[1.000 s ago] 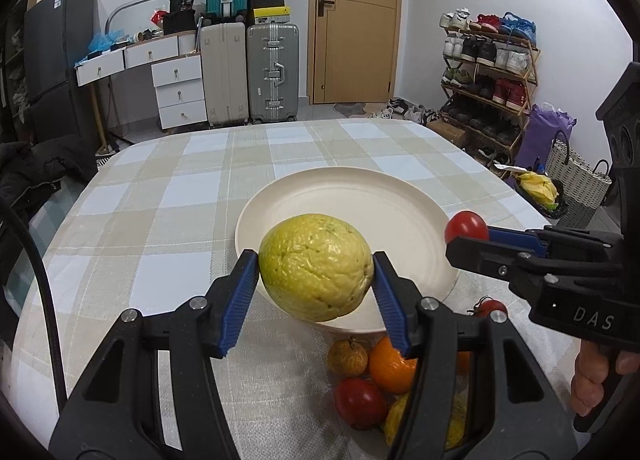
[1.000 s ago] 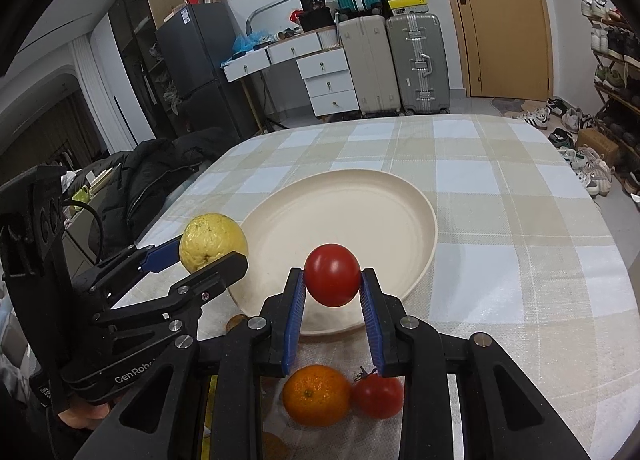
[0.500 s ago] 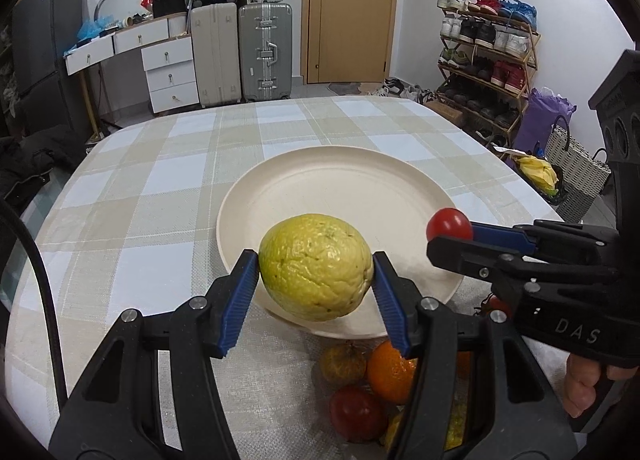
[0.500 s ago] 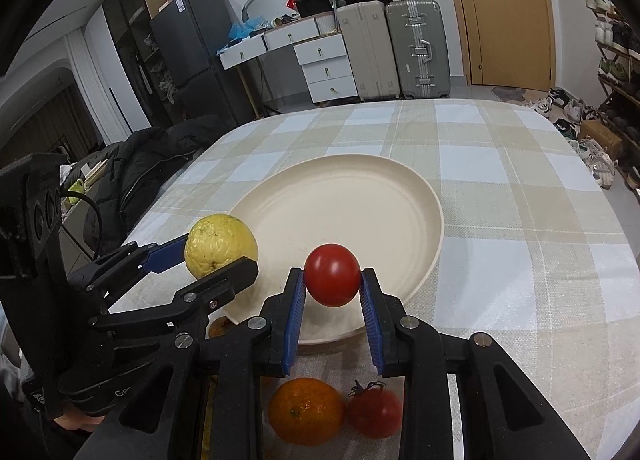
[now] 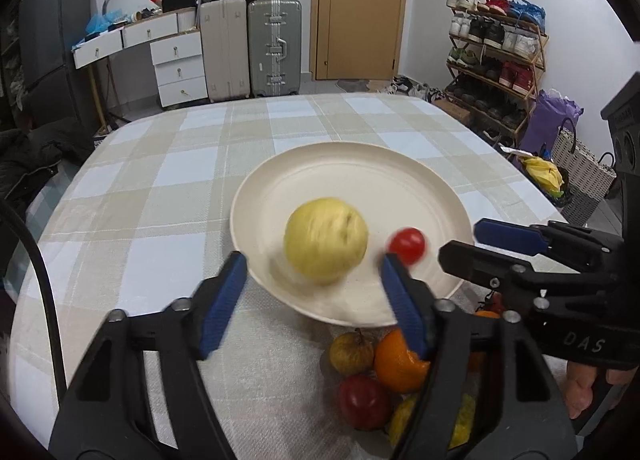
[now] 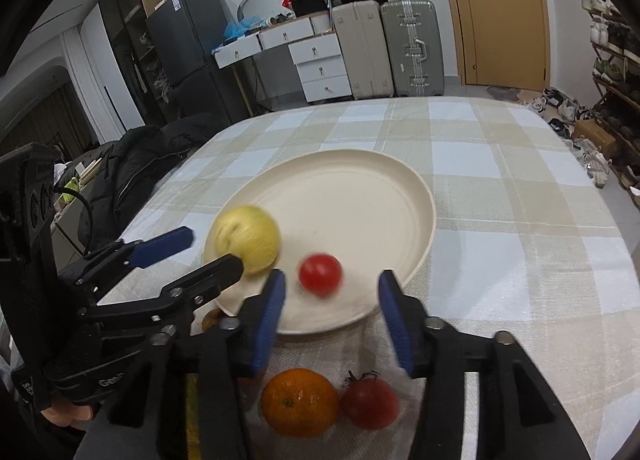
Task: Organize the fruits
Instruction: 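Open the left gripper over the plate while the right gripper releases the tomato, then withdraw both grippers from the plate back toward the fruit cluster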
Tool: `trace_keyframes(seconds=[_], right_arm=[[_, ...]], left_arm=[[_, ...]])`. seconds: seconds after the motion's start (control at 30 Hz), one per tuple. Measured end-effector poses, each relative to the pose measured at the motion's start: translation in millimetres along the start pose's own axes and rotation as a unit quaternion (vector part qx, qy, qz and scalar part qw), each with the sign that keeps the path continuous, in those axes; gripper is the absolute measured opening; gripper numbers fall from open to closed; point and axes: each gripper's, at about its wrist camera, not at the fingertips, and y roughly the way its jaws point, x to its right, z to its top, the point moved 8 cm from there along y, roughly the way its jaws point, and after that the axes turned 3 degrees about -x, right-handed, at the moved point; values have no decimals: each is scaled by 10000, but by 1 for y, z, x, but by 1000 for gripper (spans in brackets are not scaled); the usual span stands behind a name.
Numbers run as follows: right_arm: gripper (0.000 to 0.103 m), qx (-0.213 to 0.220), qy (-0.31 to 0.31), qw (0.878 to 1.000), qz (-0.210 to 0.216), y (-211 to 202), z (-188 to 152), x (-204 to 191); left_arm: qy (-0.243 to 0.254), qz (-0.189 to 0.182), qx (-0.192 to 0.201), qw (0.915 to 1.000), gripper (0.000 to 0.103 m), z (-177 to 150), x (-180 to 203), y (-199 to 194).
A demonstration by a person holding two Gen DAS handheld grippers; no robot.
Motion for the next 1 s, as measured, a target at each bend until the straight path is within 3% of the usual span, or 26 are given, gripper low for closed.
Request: trace_keyframes(seconds=[0.07, 0.1, 0.13, 0.17, 0.23, 0.27, 0.53, 1.0], right_arm=[[76, 89, 16, 9999, -101, -10, 0, 3], [91, 149, 45, 9998, -144, -15, 0, 5], [99, 220, 87, 9995, -205, -22, -1, 7], [101, 293, 147, 9991, -283, -27, -2, 10], [102, 358, 206, 9986, -340, -38, -4, 13], [103, 362, 205, 9986, -326, -43, -6, 13], [103, 404, 21, 9990, -174, -75, -22, 2], [103, 100, -499, 9983, -285, -85, -42, -14]], left_arm=[[-22, 2, 145, 9999, 81, 0, -3, -12], [-19, -27, 187, 9998, 84, -1, -4, -18], [-16, -49, 224, 9997, 86, -3, -6, -24], [-9, -70, 266, 9996, 87, -4, -7, -30], [12, -60, 348, 9994, 102, -7, -9, -43], [13, -31, 424, 9991, 102, -9, -10, -51], [-36, -166, 550, 9983, 103, -31, -11, -97], [73, -162, 421, 9990, 102, -53, -3, -125]])
